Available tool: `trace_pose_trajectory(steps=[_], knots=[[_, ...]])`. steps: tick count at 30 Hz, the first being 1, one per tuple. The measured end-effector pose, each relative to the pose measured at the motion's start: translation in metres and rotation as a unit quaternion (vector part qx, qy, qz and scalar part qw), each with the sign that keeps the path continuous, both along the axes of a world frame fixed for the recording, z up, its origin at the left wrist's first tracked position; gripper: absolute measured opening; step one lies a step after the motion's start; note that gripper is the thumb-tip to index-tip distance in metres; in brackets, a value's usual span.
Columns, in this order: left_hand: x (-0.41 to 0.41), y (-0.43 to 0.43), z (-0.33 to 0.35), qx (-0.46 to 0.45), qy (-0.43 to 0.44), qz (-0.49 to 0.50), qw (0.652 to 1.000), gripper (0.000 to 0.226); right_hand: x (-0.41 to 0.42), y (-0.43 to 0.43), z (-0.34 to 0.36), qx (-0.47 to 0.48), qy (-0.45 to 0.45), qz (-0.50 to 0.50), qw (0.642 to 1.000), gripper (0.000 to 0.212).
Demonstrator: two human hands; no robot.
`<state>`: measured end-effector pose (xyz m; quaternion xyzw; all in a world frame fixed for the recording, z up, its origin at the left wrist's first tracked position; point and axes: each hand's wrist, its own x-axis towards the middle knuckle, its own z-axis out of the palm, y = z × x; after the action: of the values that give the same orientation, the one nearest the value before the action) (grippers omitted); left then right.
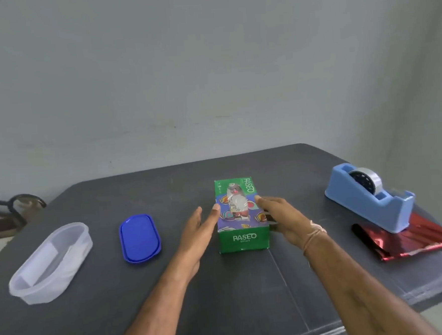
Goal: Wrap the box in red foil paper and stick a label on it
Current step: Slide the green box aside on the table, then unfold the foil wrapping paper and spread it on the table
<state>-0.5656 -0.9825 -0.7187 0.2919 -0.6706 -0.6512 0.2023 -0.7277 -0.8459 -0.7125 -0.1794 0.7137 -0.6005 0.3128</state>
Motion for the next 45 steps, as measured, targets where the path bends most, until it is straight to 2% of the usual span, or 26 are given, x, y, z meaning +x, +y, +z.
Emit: trace_pose_trajectory(steps=[2,5,6,9,16,18,20,22,27,32,35,38,40,42,43,45], knots=[[-0.009,-0.007,-0.009,0.015,-0.022,0.013,1.000,0.085,-0.013,-0.007,-0.012,0.010,-0.013,0.010,1.000,0.036],[-0.005,-0.006,-0.003,0.011,-0.016,0.009,1.000,0.034,-0.003,-0.009,-0.018,-0.019,-0.033,0.029,0.999,0.038],[0.000,-0.004,-0.003,0.000,-0.013,0.021,1.000,0.024,0.008,-0.007,-0.018,-0.036,-0.041,0.033,0.998,0.038],[0.026,0.006,-0.010,-0.035,-0.002,0.068,0.997,0.013,0.046,0.003,-0.022,-0.068,-0.043,0.044,0.996,0.031],[0.122,-0.006,-0.026,-0.030,-0.003,0.141,0.990,0.015,0.125,-0.021,-0.026,-0.092,-0.056,0.133,0.985,0.018],[0.144,-0.020,-0.025,-0.022,-0.010,0.162,0.986,0.015,0.150,-0.037,-0.031,-0.083,-0.054,0.136,0.986,0.023],[0.161,-0.027,-0.023,-0.011,-0.009,0.177,0.984,0.014,0.167,-0.051,-0.037,-0.076,-0.046,0.136,0.987,0.036],[0.168,-0.031,-0.021,-0.001,-0.005,0.179,0.984,0.014,0.173,-0.060,-0.037,-0.076,-0.048,0.132,0.987,0.040],[0.164,-0.037,-0.015,0.001,0.010,0.195,0.981,0.012,0.165,-0.072,-0.027,-0.085,-0.053,0.153,0.983,0.031],[0.179,-0.035,-0.025,-0.019,0.002,0.236,0.972,0.009,0.179,-0.072,-0.027,-0.082,-0.053,0.180,0.979,0.012],[0.185,-0.037,-0.022,-0.037,-0.017,0.250,0.967,0.008,0.183,-0.074,-0.027,-0.086,-0.071,0.170,0.979,0.026],[0.181,-0.027,-0.018,-0.124,-0.054,0.270,0.953,0.013,0.180,-0.060,-0.027,-0.079,-0.077,0.169,0.979,0.037],[0.173,-0.015,-0.009,-0.246,-0.080,0.318,0.912,0.038,0.172,-0.044,-0.025,-0.073,-0.044,0.153,0.985,0.045],[0.157,0.002,0.003,-0.374,-0.052,0.338,0.862,0.048,0.155,-0.025,-0.025,-0.082,0.006,0.121,0.989,0.051],[0.147,0.012,0.008,-0.397,-0.025,0.328,0.857,0.045,0.146,-0.015,-0.023,-0.087,0.034,0.106,0.990,0.051],[0.116,0.033,0.011,-0.367,0.020,0.273,0.889,0.038,0.124,0.010,-0.017,-0.086,0.102,0.061,0.989,0.050]])
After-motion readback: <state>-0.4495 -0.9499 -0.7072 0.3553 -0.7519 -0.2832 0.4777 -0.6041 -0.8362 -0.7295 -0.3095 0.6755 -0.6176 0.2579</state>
